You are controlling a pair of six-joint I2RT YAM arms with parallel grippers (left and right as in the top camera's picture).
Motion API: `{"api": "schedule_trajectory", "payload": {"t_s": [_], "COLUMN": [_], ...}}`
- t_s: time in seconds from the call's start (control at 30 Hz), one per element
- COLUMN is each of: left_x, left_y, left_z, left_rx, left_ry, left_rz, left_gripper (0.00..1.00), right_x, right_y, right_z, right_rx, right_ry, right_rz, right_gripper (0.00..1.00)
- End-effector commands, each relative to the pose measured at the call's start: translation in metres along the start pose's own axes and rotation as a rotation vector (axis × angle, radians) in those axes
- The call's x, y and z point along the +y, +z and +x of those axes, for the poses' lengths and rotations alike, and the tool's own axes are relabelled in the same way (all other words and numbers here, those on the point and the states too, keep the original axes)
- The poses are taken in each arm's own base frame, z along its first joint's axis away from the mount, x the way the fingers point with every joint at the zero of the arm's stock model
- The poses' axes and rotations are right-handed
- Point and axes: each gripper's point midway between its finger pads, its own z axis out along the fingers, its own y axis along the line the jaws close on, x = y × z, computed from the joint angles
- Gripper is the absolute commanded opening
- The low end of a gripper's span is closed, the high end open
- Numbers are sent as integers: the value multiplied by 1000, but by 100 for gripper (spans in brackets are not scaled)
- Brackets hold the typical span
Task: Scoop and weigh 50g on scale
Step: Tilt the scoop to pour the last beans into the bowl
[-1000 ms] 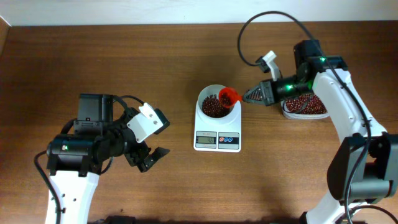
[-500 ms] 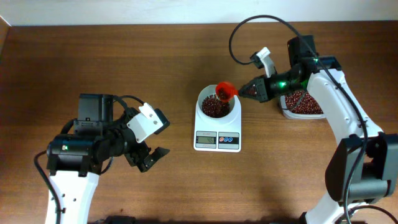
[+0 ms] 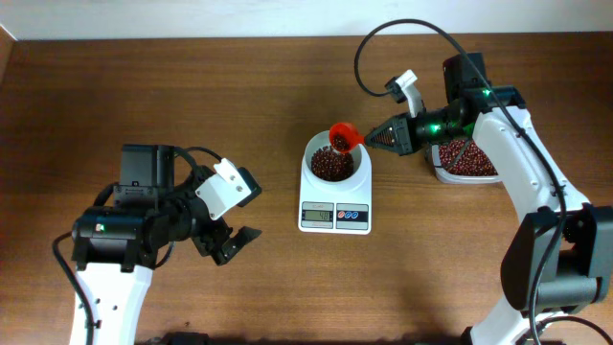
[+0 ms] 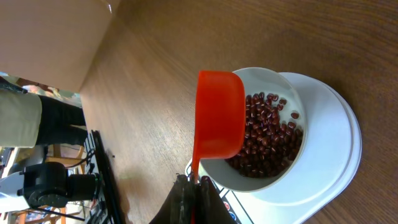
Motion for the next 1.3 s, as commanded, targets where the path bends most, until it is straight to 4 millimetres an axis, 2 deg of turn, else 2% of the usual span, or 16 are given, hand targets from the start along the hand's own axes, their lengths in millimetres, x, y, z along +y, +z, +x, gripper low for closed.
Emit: {"api": "schedule_trajectory", "payload": {"t_s": [0.0, 0.23, 0.27, 0.3, 0.33, 0.4, 0.73, 0.77, 0.8, 0.83, 0.87, 0.93, 1.27], "left_x": [-1, -1, -1, -1, -1, -1, -1, -1, -1, -1, -1, -1, -1], "left_y": [-3, -3, -3, -3, -3, -3, -3, -3, -3, -3, -3, -3, -3], "left_z": [-4, -4, -4, -4, -4, -4, -4, -4, -4, -4, -4, -4, -4], "left_rx": [-18, -18, -17, -18, -18, -18, -18, -18, -18, -18, -18, -18, -17], "left_ry": [14, 14, 13, 14, 14, 14, 14, 14, 14, 14, 14, 14, 13], "left_rz": [3, 3, 3, 3, 3, 3, 3, 3, 3, 3, 3, 3, 3], "left_gripper": [99, 99, 99, 99, 99, 99, 99, 99, 99, 99, 99, 99, 99], "right_x": [17, 12, 17, 34, 28, -12, -8, -2, 22, 35, 25, -6, -4], "right_y": [-6, -5, -5, -7, -6, -7, -7, -6, -6, -7, -6, -6, -6], "right_z": [-10, -9, -10, -14, -13, -3, -4, -6, -11, -15, -14, -6, -7], "right_rx": [-28, -20, -25, -56, -49, 10, 5, -3, -35, -65, -47, 1, -3], "right_ry": [-43, -26, -25, -83, -120, 71, 70, 65, -39, -141, -124, 33, 31], "right_rz": [-28, -1, -27, -125, -90, 140, 116, 80, -55, -131, -71, 106, 93], "right_gripper": [4, 4, 4, 4, 4, 4, 4, 4, 4, 4, 4, 4, 4]}}
